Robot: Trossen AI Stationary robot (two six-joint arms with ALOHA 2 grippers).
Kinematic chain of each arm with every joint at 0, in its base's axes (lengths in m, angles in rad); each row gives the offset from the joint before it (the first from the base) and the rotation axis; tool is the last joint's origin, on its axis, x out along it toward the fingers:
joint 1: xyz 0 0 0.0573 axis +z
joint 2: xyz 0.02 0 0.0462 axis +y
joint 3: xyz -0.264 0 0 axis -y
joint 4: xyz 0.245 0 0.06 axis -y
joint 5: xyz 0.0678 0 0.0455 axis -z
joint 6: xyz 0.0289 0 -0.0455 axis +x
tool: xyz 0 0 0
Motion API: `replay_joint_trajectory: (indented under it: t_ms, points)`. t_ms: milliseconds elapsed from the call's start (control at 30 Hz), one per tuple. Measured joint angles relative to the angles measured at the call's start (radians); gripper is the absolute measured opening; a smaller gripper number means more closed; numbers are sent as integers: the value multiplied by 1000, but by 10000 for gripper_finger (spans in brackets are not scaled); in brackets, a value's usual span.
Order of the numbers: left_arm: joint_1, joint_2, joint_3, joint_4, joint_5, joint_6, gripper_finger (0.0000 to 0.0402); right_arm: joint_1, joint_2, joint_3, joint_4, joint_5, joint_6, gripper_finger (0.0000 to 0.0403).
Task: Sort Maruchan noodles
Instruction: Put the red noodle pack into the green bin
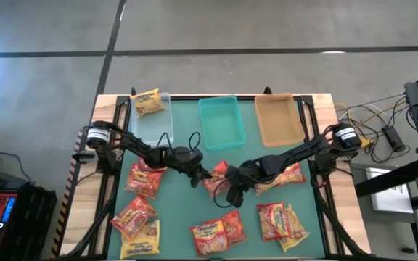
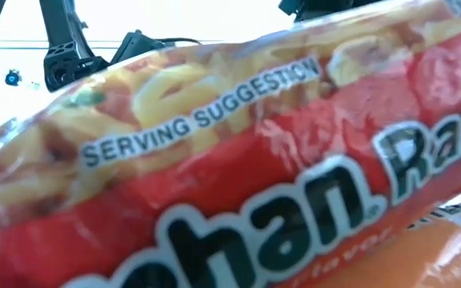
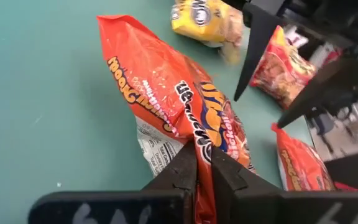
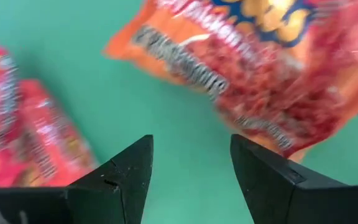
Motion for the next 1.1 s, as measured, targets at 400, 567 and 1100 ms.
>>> replay_joint_trajectory:
  t_ms: [400,567,1100]
  points:
    - [16,-138,4,-123,36,202,1,0,-97,0,0,-98,-2,203]
    - [19,-202,5,-205,36,247,1,0,-100,1,0,-90,-6,203]
    - [47,-364,5,-327,28,321,0,0,-75,1,1,-87,-15,203]
